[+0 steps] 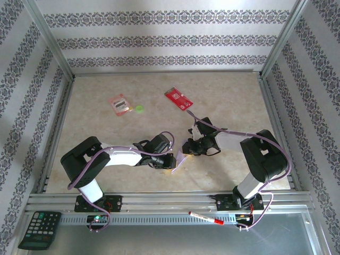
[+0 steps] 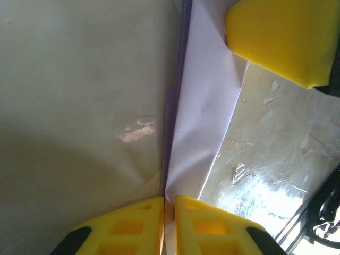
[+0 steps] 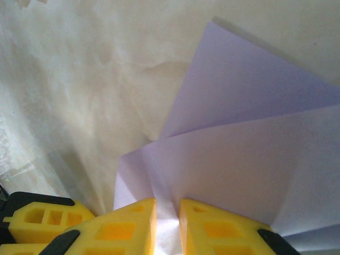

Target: Fold a paper plane with a square sheet of paper (pick it up from the middle)

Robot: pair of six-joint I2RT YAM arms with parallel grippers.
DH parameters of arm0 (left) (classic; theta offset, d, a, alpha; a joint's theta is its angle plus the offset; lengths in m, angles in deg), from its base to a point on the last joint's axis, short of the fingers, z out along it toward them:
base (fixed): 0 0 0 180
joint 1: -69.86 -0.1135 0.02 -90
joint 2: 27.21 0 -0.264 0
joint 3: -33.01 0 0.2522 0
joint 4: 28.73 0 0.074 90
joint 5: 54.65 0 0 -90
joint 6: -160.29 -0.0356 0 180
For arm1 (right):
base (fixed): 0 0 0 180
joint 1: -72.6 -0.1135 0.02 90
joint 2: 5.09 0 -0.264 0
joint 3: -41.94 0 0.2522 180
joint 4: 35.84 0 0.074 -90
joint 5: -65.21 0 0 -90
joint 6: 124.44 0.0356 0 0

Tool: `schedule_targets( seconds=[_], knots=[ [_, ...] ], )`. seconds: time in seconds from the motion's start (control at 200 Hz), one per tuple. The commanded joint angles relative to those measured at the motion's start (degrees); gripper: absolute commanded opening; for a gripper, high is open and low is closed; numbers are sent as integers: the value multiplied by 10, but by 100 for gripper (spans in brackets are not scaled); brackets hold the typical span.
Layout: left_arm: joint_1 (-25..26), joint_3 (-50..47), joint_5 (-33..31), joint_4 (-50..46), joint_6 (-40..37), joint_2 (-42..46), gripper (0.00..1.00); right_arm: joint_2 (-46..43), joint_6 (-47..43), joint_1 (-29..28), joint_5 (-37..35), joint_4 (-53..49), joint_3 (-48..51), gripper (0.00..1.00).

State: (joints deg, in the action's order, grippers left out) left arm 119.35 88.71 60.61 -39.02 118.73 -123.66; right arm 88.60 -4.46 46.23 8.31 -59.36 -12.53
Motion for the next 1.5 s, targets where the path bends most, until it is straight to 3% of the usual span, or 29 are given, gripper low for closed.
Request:
schedule_targets(
  seconds=[0.0,0.41,0.59,0.779,1.499],
  knots=[
    [3,2,-2,-15,5,-13,16,19,-9,4,-22,-11,16,21],
    [1,9,-15,-61,-2,78,28,22,-7,5,-24,-6,19,20],
    [16,12,-1,-51,-6,92,14,23,-7,4,-25,-7,19,20],
    [20,32,48,-22,-4,39,4,19,-7,4,-27,-8,22,20],
    [-5,14,52,-15,-9,-10,1,18,-8,4,-26,-12,19,20]
  ],
)
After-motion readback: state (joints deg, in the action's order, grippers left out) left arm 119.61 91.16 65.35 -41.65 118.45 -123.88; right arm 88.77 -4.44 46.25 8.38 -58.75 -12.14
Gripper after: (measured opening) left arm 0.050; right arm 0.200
